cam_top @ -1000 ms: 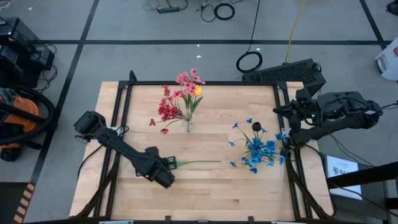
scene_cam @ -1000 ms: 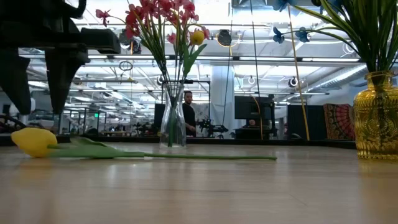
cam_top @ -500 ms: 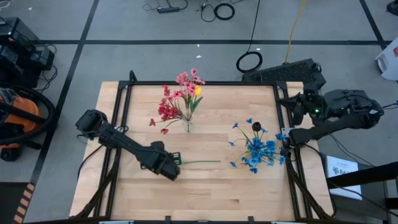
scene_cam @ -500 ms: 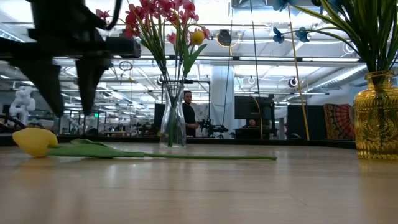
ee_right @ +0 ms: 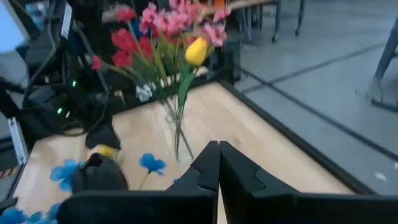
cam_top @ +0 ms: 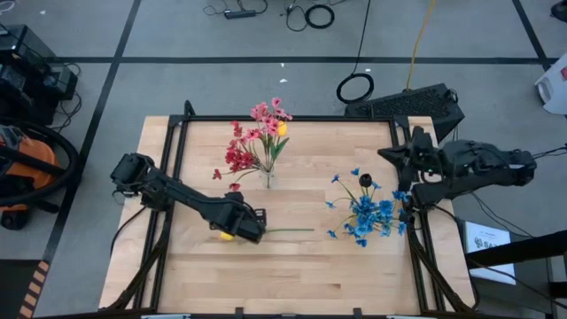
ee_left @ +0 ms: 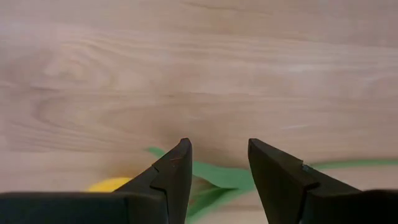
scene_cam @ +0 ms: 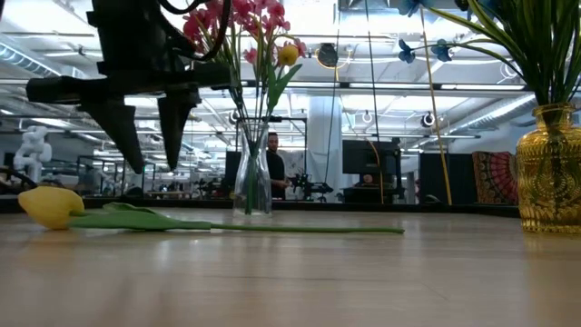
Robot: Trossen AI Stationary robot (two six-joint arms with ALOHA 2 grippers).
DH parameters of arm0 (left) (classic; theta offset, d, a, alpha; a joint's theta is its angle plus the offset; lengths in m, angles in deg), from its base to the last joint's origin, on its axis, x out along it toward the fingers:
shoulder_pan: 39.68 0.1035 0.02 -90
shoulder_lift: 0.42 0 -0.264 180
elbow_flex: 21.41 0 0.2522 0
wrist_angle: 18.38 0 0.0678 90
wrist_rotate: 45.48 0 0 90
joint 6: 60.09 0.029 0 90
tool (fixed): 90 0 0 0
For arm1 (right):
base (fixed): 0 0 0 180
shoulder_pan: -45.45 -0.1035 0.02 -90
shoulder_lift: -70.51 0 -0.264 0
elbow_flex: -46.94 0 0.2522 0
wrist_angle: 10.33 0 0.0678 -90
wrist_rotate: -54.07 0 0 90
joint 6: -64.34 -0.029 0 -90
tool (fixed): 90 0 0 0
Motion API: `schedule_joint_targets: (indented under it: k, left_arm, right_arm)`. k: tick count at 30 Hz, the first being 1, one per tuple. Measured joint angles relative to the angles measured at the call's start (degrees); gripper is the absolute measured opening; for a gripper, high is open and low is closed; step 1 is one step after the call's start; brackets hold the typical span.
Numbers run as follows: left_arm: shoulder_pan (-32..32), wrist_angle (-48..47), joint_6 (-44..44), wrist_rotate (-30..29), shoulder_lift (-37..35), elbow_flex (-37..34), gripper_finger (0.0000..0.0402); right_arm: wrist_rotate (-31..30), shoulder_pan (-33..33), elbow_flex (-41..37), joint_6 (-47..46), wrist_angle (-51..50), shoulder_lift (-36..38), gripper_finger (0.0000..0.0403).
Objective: Sort flowers into vase by color
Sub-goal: Put the yellow flower into the transparent vase
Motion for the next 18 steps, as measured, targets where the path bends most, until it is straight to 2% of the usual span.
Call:
schedule_joint_targets:
  k: [3,7,11,15,18]
  left_arm:
    - [0.0,3.2,0.0,0.0,0.0,0.0,0.0162]
    - [0.0,8.4,-1.3,-0.2,0.0,0.0,0.0162]
    - [0.0,12.4,-2.9,-2.2,0.0,0.0,0.0162]
    - [0.0,15.2,-2.9,-2.7,0.0,0.0,0.0162]
    - [0.0,17.1,-2.9,-2.8,0.0,0.0,0.0162]
  right_arm:
    - [1.9,1.3,-4.0,2.9,5.4,5.1,0.0000]
    - [8.4,2.6,-9.3,5.3,12.3,12.7,0.0000]
    - [11.3,2.8,-13.7,8.1,12.4,18.2,0.0000]
    - [17.1,2.8,-19.6,10.8,13.4,20.8,0.0000]
    - [17.3,2.8,-23.7,10.9,13.9,22.0,0.0000]
